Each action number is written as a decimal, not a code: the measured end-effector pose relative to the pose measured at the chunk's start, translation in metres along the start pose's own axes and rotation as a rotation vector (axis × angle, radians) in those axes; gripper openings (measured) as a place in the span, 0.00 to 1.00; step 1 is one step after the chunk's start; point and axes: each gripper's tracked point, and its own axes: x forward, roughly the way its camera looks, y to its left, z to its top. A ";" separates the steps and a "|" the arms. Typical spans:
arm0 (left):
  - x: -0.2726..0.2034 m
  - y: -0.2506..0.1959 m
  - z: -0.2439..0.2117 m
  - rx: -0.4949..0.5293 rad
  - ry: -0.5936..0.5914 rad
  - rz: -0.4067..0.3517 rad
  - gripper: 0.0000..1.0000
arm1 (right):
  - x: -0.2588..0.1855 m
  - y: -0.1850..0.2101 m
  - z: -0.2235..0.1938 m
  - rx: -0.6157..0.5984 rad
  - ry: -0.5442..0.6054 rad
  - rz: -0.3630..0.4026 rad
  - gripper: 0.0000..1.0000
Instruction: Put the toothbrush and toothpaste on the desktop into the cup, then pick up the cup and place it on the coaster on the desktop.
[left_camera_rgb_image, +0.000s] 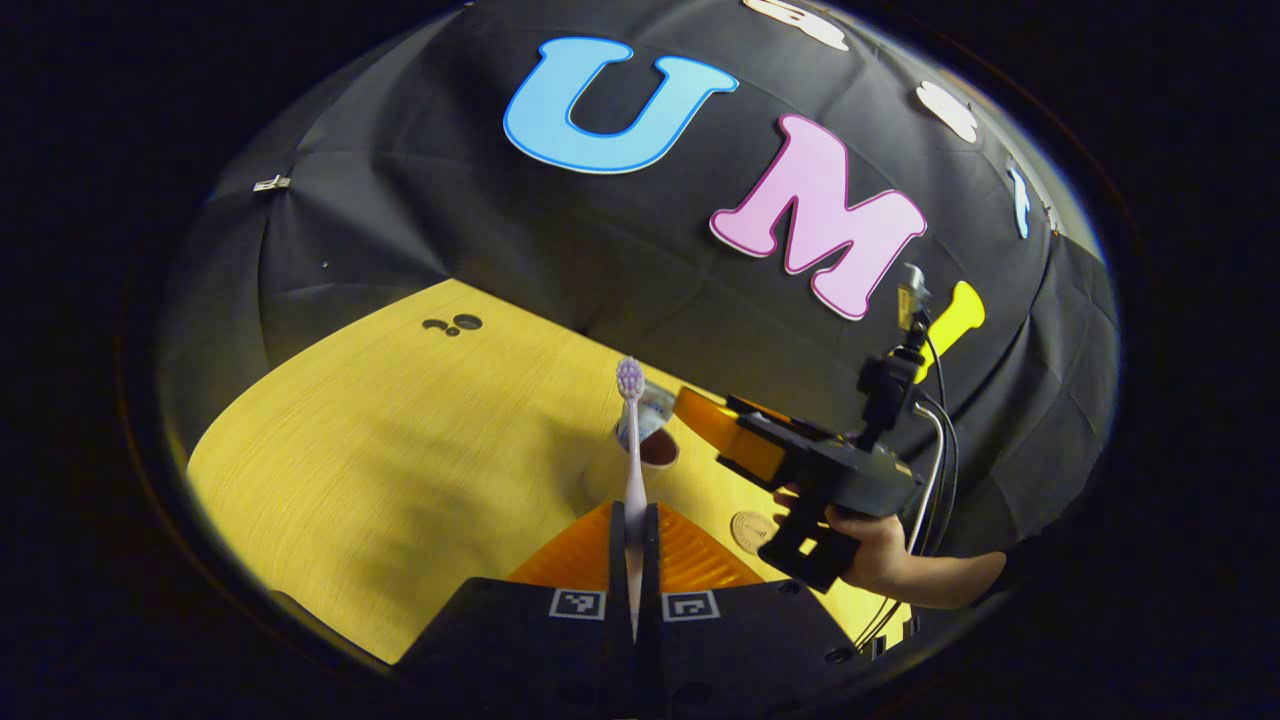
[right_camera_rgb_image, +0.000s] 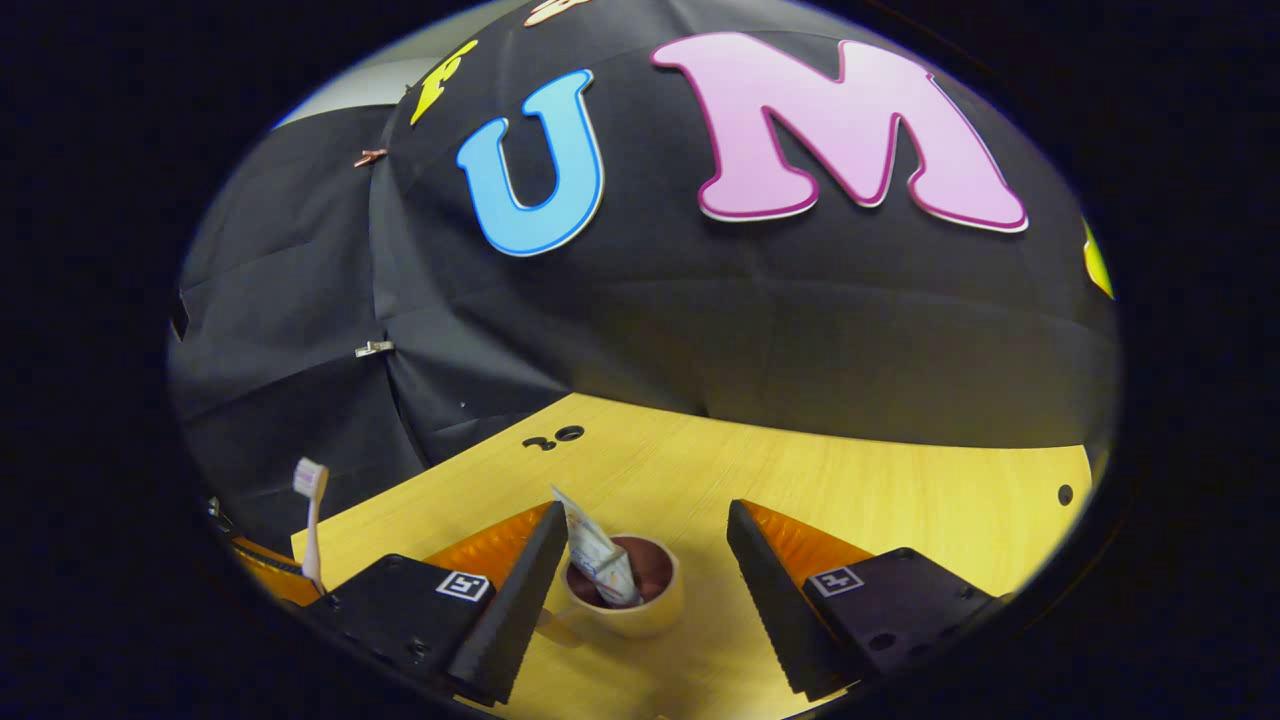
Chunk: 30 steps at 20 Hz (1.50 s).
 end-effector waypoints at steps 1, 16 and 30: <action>0.005 -0.001 0.007 0.003 -0.020 -0.007 0.06 | -0.009 -0.006 0.005 0.008 -0.009 -0.010 0.98; 0.097 -0.024 0.094 0.006 -0.335 -0.103 0.06 | -0.103 -0.129 -0.010 0.048 0.013 -0.240 0.98; 0.151 -0.014 0.064 0.116 -0.500 -0.120 0.09 | -0.134 -0.184 -0.065 0.207 0.034 -0.368 0.98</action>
